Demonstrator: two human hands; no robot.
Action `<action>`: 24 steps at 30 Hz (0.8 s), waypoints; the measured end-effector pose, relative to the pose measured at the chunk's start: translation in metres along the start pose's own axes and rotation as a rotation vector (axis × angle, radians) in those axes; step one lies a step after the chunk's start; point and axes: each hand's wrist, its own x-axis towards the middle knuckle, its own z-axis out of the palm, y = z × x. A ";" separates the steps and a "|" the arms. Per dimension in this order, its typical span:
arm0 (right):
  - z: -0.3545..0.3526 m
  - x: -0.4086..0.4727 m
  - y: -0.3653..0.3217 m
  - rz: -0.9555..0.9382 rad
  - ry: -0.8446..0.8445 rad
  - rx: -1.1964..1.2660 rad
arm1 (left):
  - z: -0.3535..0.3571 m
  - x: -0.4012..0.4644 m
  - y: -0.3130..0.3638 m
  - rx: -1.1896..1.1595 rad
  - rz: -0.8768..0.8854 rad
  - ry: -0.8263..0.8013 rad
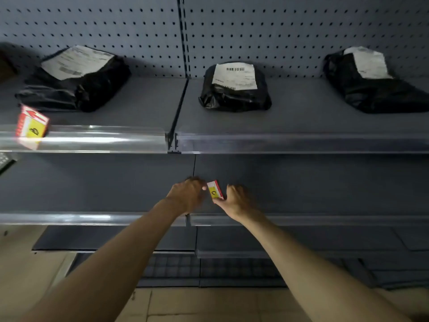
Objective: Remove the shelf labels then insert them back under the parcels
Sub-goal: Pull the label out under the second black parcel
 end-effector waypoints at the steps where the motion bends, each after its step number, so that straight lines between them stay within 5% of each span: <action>1: 0.010 0.009 0.005 0.010 -0.010 -0.006 | 0.011 0.008 -0.003 -0.015 -0.008 0.009; 10: 0.038 0.048 0.020 0.115 -0.075 0.050 | 0.063 0.030 -0.018 -0.042 0.112 0.262; 18: -0.004 0.003 0.001 -0.025 -0.019 0.197 | 0.013 -0.003 0.002 0.069 0.228 0.292; 24: -0.087 -0.077 -0.024 -0.127 -0.047 0.365 | -0.057 -0.082 0.035 -0.117 0.210 0.178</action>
